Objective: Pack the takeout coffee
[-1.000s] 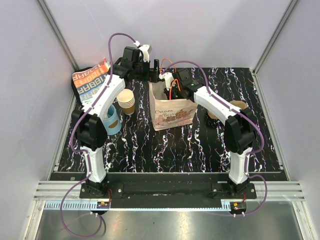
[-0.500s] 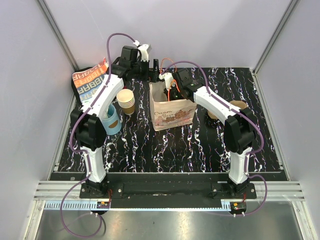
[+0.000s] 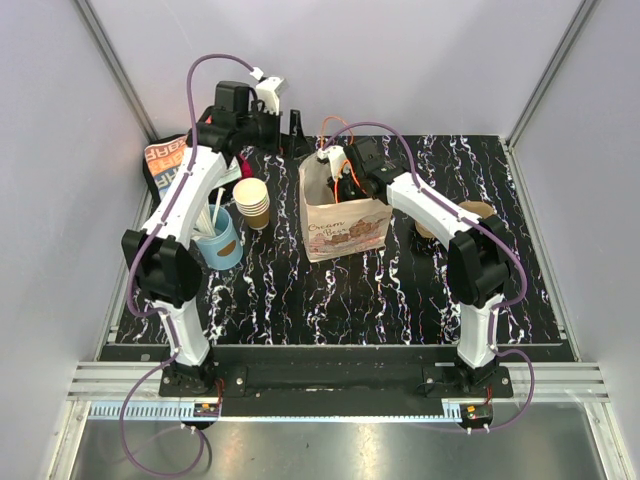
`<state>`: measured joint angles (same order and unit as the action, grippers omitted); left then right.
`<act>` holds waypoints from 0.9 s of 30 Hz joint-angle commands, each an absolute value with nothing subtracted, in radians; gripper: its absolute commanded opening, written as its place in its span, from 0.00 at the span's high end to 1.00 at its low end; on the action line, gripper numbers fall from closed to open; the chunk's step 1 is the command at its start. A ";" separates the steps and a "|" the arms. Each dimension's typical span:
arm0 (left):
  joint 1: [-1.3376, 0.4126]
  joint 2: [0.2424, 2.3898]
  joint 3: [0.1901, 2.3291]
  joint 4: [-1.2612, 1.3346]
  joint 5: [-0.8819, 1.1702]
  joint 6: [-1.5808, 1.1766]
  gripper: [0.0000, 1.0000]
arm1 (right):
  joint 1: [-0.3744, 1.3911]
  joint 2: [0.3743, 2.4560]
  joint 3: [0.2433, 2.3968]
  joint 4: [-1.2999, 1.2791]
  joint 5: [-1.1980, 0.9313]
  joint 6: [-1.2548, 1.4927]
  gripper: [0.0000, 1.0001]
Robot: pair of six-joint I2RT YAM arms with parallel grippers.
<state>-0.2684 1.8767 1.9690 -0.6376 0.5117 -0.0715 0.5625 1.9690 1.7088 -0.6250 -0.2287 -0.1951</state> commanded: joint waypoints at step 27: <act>-0.224 1.809 1.983 -0.598 0.612 -0.068 0.01 | 0.580 2.016 1.732 -0.684 -0.207 -0.186 1.00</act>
